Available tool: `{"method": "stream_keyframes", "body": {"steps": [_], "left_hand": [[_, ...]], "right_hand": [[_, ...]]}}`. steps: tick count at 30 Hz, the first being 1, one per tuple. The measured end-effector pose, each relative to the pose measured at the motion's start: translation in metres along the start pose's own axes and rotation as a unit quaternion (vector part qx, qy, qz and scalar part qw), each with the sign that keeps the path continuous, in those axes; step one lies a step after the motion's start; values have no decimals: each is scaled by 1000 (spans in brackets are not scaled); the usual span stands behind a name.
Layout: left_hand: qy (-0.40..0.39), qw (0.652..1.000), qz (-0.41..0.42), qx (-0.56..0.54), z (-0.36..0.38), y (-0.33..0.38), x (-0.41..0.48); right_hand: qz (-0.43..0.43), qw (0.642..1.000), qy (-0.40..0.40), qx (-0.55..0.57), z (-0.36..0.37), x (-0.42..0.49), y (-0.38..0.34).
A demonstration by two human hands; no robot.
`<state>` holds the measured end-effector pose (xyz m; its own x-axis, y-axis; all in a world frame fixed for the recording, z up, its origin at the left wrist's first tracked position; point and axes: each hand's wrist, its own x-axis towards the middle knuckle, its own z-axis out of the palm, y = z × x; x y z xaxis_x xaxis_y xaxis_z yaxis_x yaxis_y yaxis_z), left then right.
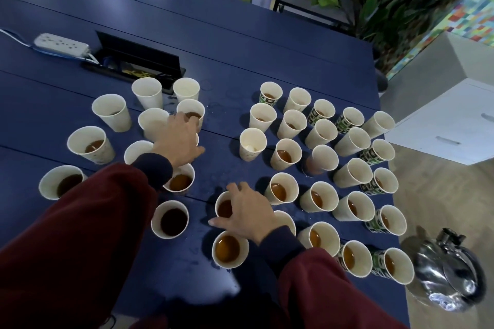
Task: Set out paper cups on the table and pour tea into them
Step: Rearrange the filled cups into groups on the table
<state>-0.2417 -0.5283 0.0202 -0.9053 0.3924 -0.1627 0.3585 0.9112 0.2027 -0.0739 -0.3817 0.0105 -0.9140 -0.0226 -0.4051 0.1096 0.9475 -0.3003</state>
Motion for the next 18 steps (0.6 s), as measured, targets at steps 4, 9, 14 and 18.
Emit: {"method": "stream_keyframes", "body": {"steps": [4, 9, 14, 18], "left_hand": [[-13, 1000, -13, -13, 3, -14, -8], [-29, 998, -17, -49, 4, -21, -10], [-38, 998, -16, -53, 10, -26, -6], [-41, 997, -21, -60, 17, -29, 1]], "right_hand": [[1, 1000, 6, 0, 4, 3, -3], [32, 998, 52, 16, -4, 10, 2], [46, 994, 98, 26, -15, 22, 13], [58, 994, 90, 11, -18, 29, 16]]}}
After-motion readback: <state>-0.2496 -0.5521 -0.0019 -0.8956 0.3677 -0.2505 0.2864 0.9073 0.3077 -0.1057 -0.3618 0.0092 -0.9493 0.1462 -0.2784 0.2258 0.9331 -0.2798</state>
